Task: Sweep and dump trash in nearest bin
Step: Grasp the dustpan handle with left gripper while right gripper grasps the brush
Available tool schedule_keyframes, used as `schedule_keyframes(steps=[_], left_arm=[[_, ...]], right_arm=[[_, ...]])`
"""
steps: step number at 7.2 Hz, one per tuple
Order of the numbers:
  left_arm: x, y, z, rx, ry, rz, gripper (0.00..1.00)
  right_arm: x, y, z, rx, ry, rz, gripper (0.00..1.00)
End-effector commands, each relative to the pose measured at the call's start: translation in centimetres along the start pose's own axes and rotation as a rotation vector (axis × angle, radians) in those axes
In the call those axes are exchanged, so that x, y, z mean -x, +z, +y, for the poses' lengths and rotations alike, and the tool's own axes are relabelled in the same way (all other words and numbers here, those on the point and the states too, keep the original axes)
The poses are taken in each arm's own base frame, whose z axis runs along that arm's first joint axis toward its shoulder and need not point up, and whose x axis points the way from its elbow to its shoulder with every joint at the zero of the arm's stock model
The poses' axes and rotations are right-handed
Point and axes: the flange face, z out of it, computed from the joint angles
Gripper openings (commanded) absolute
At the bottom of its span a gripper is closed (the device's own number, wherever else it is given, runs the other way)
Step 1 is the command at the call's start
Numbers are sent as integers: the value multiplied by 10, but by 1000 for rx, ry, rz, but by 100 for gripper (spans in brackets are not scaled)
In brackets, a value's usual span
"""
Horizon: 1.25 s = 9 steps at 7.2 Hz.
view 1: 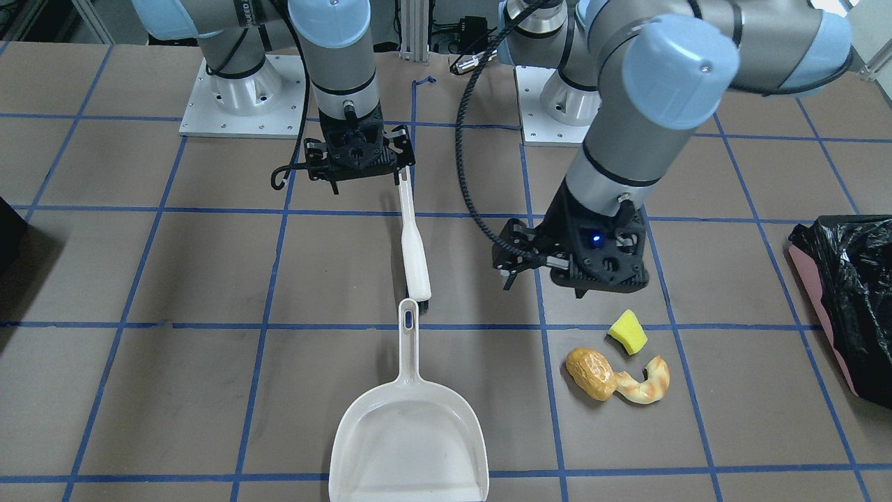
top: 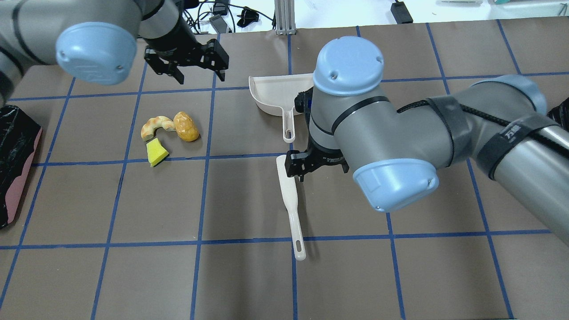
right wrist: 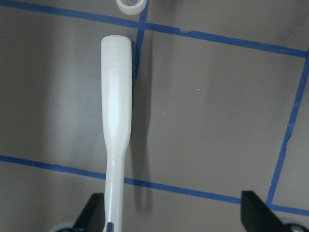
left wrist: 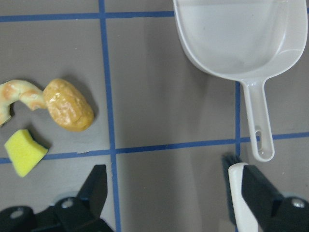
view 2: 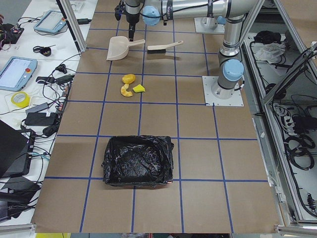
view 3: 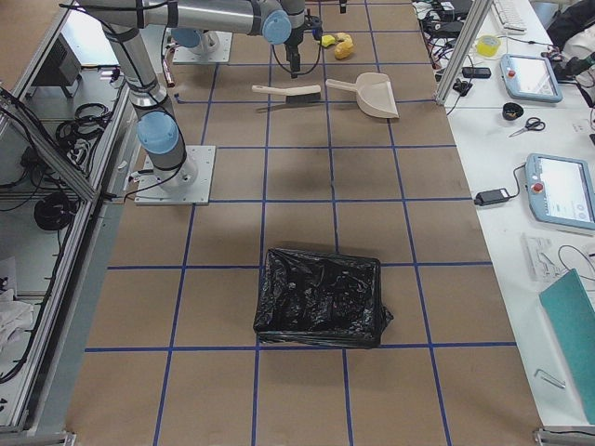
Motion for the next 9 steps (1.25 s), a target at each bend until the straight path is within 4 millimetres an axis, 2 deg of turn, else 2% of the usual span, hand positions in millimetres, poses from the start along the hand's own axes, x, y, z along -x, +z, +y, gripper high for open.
schedule_keyframes(steps=[1, 2, 4, 5, 6, 8, 9], left_arm=[[-60, 55, -7, 3, 2, 12, 100], [-83, 80, -4, 18, 13, -1, 100], [-108, 118, -12, -9, 3, 10, 100], [-120, 140, -8, 15, 5, 6, 100], [-131, 163, 0, 47, 10, 0, 100], [-132, 189, 9, 101, 32, -12, 100], [-136, 198, 18, 136, 38, -21, 100]], right_arm=[[48, 34, 16, 8, -26, 21, 100], [54, 59, 16, 1, -36, 20, 100], [49, 115, 23, -26, -38, 10, 100], [48, 129, 23, -14, -35, 16, 100], [49, 131, 24, -7, -13, 14, 99], [57, 134, 29, 3, -23, 11, 96], [62, 137, 33, 12, -17, 12, 87]])
